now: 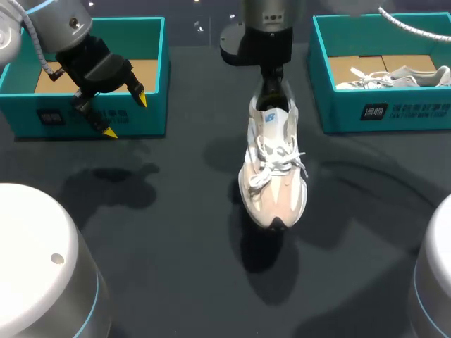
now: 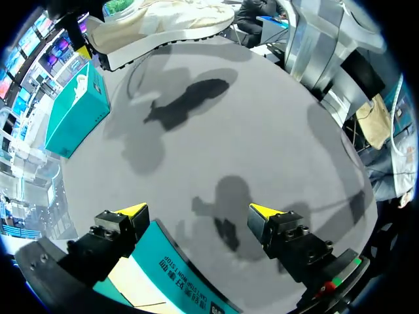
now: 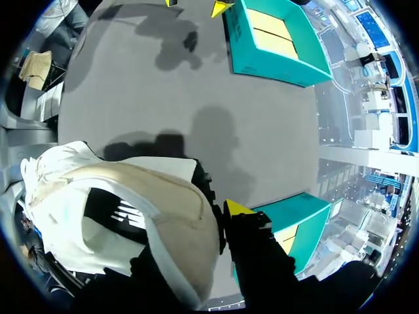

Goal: Take the shoe out of the shoebox, open the shoe tongue, remove and reinsert the insole, then place the shoe into the shoebox

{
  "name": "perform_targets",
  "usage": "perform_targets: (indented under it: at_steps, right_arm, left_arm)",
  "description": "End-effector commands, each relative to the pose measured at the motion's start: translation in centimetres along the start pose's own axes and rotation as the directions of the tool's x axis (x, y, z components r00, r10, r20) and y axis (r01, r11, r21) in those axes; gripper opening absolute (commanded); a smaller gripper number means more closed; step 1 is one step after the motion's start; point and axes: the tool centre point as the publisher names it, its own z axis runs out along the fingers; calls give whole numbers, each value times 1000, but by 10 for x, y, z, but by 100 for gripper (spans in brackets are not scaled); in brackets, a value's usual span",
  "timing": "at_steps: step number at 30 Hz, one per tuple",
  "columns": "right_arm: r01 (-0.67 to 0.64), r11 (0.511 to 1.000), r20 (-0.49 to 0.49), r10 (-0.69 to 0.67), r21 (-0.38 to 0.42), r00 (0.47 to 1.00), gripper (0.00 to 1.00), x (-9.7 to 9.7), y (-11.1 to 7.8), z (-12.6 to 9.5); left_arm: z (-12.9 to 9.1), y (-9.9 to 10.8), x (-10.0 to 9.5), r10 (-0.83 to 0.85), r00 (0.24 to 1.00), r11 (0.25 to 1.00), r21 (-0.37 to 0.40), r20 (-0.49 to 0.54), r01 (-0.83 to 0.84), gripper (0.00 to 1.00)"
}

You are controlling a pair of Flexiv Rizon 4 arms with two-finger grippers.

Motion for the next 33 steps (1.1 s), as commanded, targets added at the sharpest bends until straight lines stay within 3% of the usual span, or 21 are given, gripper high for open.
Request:
perform_targets:
  at_steps: [1,10,13,22,33]
  right_arm:
    - [1,1000,4,-1,-6,1000,0,2,-5,-8]
    - [1,1000,4,-1,-6,1000,0,2,-5,-8]
    - [-19,999,4,19,33,1000,0,-12,-23,-17]
    - [44,996,-12,-43,72,999,0,-82,-84,-31]
    - [122,988,26,-125,91,992,0,-178,-195,-19]
  left_arm:
    - [0,0,1,0,1000,1000,-2,0,0,100]
    - [0,0,1,0,1000,1000,-2,0,0,100]
    - [0,0,1,0,1000,1000,-2,0,0,100]
    - [0,0,1,0,1000,1000,-2,0,0,100]
    - [0,0,1,0,1000,1000,-2,0,0,100]
